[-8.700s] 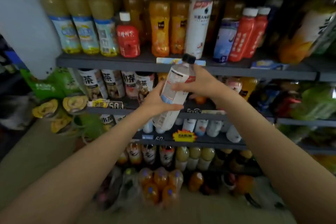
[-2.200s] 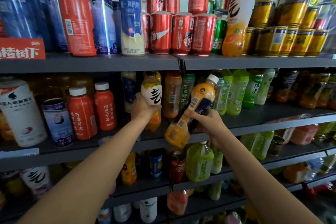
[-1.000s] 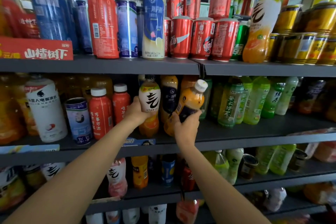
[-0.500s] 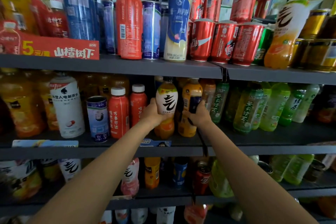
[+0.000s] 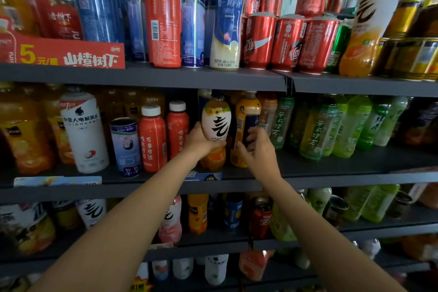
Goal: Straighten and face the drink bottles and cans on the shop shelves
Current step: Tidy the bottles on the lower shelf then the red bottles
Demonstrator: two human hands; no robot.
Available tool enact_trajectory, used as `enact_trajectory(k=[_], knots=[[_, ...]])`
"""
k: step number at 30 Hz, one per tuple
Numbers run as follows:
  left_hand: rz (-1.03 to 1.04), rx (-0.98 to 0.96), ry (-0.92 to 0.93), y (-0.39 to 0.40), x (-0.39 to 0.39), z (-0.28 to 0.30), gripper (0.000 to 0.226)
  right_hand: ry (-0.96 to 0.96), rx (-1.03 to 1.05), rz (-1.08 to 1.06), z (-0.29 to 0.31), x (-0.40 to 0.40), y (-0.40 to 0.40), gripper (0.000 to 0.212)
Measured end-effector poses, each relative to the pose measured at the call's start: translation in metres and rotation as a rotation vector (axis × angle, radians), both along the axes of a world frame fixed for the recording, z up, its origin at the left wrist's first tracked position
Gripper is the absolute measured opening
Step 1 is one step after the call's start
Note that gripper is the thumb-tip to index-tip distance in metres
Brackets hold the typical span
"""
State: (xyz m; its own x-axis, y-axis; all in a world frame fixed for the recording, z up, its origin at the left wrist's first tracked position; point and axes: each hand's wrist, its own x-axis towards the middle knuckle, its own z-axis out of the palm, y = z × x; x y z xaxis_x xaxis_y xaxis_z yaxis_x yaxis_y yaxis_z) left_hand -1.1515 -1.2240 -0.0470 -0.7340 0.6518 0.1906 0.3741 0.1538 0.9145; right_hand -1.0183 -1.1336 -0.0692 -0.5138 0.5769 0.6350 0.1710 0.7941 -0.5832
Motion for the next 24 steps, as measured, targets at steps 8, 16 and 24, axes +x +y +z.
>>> enact_trajectory(k=[8,16,24], knots=[[-0.301,0.163,0.175,-0.055,0.021,-0.004,0.069,-0.016,0.146,0.275,0.026,0.002,-0.052,0.077],[-0.549,-0.094,0.137,-0.142,0.039,0.029,0.046,0.06,0.1,0.299,0.052,0.015,-0.118,0.058],[-0.377,-0.325,-0.008,-0.193,0.025,-0.097,0.066,-0.495,0.025,0.374,-0.067,0.001,-0.15,0.09]])
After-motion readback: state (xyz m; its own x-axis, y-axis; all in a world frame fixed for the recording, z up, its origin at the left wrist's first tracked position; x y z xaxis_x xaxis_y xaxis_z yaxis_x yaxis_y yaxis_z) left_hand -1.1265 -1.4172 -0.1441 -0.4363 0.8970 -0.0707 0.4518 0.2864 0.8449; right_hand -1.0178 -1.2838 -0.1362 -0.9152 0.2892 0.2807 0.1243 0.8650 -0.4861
